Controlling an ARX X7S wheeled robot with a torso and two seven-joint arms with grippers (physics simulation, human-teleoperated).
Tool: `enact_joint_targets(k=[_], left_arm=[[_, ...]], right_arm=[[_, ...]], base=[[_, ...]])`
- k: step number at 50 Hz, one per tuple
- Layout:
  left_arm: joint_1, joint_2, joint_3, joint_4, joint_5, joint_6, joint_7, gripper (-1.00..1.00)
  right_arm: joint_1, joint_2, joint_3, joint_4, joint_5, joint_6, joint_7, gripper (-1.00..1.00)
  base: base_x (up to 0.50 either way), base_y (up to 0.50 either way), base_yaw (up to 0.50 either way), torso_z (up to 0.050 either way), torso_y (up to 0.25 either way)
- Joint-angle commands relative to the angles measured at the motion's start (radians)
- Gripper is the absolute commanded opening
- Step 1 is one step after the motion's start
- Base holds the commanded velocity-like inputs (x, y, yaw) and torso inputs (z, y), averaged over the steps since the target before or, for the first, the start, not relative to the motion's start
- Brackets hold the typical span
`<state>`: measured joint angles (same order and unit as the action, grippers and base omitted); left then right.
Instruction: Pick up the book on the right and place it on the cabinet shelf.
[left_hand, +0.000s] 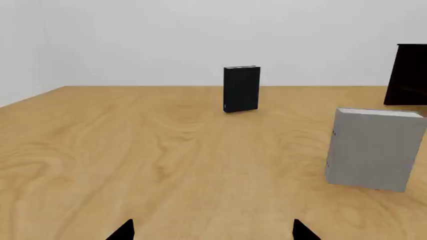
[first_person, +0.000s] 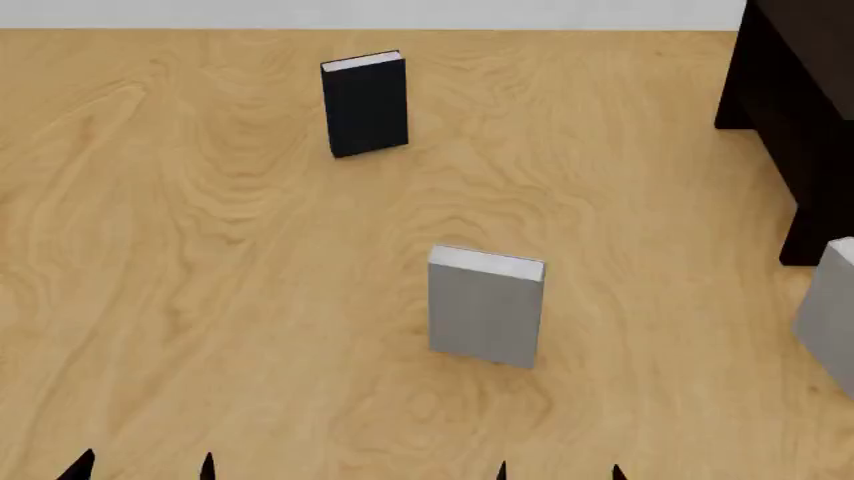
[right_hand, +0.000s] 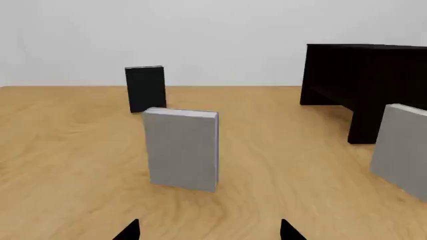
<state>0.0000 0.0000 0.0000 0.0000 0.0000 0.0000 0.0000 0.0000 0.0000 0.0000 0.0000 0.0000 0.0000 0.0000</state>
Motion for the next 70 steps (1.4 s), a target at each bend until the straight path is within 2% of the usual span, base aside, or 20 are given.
enact_joint_targets(k=[1,18,28,39,46,51,59,62,64,70], left_arm=[[0.0,-0.01,0.0,0.0,-0.01,0.0,0.0,1.0],[0.001,-0.055,0.059,0.011,-0.042,-0.004,-0.076,1.0],[-0.006,-0.083,0.045,0.217,-0.11,-0.12,-0.087,1.0],[-0.209,-0.147,0.034,0.575,-0.153,-0.415,-0.119,1.0],[-0.364,-0.182,0.03,0.703,-0.193,-0.608,-0.123,1.0],[-0.533,-0.205,0.015,0.808,-0.234,-0.83,-0.146,1.0],[-0.732,-0.202,-0.049,0.932,-0.31,-1.103,-0.177,1.0],[-0.808,-0.233,-0.017,0.985,-0.299,-1.201,-0.212,1.0],[-0.86,-0.212,-0.05,1.017,-0.324,-1.278,-0.215,1.0],[-0.946,-0.244,-0.083,1.046,-0.415,-1.344,-0.291,1.0]], right_arm=[[0.0,0.009,-0.013,0.0,0.009,0.0,0.013,1.0],[0.001,0.058,-0.058,-0.007,0.071,0.01,0.051,1.0],[0.029,0.088,-0.056,-0.145,0.099,0.125,0.066,1.0],[0.198,0.145,-0.042,-0.458,0.143,0.405,0.093,1.0],[0.319,0.174,-0.039,-0.585,0.163,0.56,0.105,1.0],[0.45,0.206,-0.038,-0.653,0.167,0.689,0.114,1.0],[0.585,0.235,0.001,-0.743,0.197,0.853,0.125,1.0],[0.64,0.25,0.014,-0.793,0.21,0.931,0.128,1.0],[0.675,0.255,0.026,-0.823,0.224,0.98,0.128,1.0],[0.74,0.265,0.041,-0.87,0.254,1.069,0.123,1.0]], base=[[0.0,0.0,0.0,0.0,0.0],[0.0,0.0,0.0,0.0,0.0],[0.0,0.0,0.0,0.0,0.0],[0.0,0.0,0.0,0.0,0.0],[0.0,0.0,0.0,0.0,0.0],[0.0,0.0,0.0,0.0,0.0],[0.0,0.0,0.0,0.0,0.0],[0.0,0.0,0.0,0.0,0.0],[0.0,0.0,0.0,0.0,0.0],[0.0,0.0,0.0,0.0,0.0]])
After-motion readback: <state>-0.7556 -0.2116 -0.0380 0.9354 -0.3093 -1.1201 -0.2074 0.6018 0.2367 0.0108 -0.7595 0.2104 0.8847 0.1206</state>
